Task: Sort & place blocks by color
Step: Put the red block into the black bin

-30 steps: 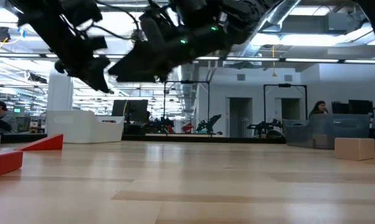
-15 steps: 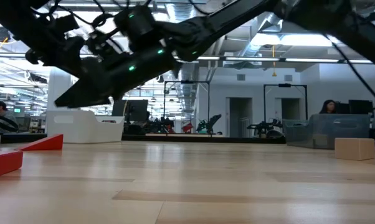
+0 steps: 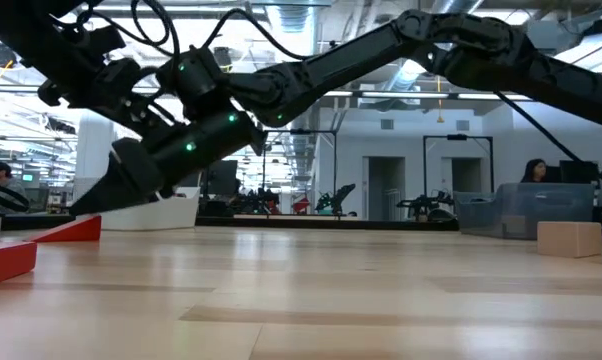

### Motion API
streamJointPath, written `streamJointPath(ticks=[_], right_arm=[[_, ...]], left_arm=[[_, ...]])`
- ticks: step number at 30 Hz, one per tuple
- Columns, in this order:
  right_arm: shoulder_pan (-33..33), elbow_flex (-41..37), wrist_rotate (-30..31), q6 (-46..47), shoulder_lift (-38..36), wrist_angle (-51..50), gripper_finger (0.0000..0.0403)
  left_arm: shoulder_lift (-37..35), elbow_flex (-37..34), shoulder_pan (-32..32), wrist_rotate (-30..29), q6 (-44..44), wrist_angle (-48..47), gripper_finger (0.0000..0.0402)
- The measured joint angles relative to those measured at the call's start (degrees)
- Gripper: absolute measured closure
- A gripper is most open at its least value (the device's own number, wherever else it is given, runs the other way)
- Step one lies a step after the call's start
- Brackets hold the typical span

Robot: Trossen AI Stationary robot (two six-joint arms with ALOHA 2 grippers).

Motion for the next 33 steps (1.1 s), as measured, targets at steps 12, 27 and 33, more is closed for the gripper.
streamJointPath(ticks=[12,27,33], right_arm=[[0.3,0.0,-3.0,-1.9,-0.1,-4.3,0.0133],[0.7,0.0,-3.0,-2.3,-0.2,-9.7,0.0252],[0.1,0.0,-3.0,0.4,-0.2,-9.7,0.0282]], left_arm=[[0.0,0.0,0.0,0.1,-0.4,0.0,0.0229],[0.0,0.0,0.0,0.0,-0.4,0.0,0.0229],[0.0,0.0,0.0,0.1,-0.4,0.0,0.0229]])
